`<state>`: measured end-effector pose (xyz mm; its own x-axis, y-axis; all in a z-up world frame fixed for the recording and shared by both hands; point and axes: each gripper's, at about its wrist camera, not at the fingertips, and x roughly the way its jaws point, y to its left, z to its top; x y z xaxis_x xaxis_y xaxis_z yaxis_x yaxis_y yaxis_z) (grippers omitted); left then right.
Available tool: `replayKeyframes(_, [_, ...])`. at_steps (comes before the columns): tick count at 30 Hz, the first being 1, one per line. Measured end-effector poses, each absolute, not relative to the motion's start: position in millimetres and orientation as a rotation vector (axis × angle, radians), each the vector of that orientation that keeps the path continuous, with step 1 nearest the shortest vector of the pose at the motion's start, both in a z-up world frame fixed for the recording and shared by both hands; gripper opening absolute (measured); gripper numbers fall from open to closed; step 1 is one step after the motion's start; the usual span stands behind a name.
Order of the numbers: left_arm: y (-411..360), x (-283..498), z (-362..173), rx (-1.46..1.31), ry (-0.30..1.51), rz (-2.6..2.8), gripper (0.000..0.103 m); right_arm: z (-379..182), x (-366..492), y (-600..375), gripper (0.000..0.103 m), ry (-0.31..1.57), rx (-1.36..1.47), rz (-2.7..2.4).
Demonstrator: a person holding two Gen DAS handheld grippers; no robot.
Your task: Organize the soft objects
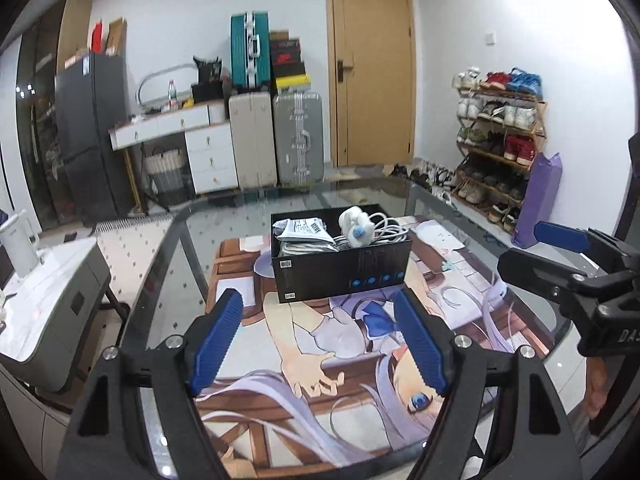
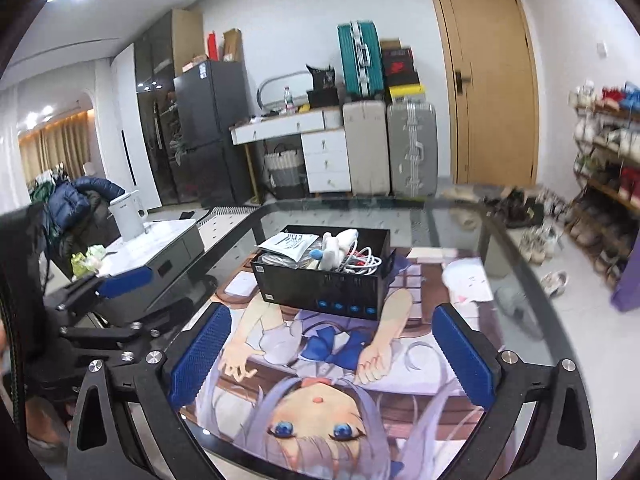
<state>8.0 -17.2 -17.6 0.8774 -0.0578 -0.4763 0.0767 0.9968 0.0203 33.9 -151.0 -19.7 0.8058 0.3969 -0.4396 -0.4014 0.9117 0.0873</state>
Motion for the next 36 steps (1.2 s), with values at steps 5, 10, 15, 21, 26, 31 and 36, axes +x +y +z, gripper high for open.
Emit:
replayKeyframes(5, [-19, -27, -19, 0.041, 0.427, -0.041, 0.102, -23, -6, -164, 0.102, 0.389, -0.033, 0.418])
replayKeyframes(10, [-27, -56, -19, 0.079, 0.39, -0.092, 0.102, -15, -46, -173, 0.102, 0.262, -0.077, 0.415])
replayKeyframes(15, [-28, -86, -19, 0.087, 0.3, -0.044, 0.103, -10, -75, -187, 0.102, 0.179, -0.029, 0.403])
replayKeyframes(21, [-25, -90, -22, 0.053, 0.316, -0.038, 0.103, -9, -83, -186, 0.102, 0.167, -0.047, 0.405])
replayKeyframes(26, [-25, -92, -22, 0.04, 0.311, -0.041, 0.103, -11, -77, -187, 0.102, 0.192, -0.025, 0.404])
replayKeyframes(31, [-26, -93, -23, 0.044, 0.305, -0.041, 0.103, -9, -78, -186, 0.102, 0.182, -0.022, 0.406])
replayKeyframes(36, [-25, -90, -23, 0.03, 0.319, -0.047, 0.103, -11, -76, -185, 0.102, 0.188, -0.03, 0.406])
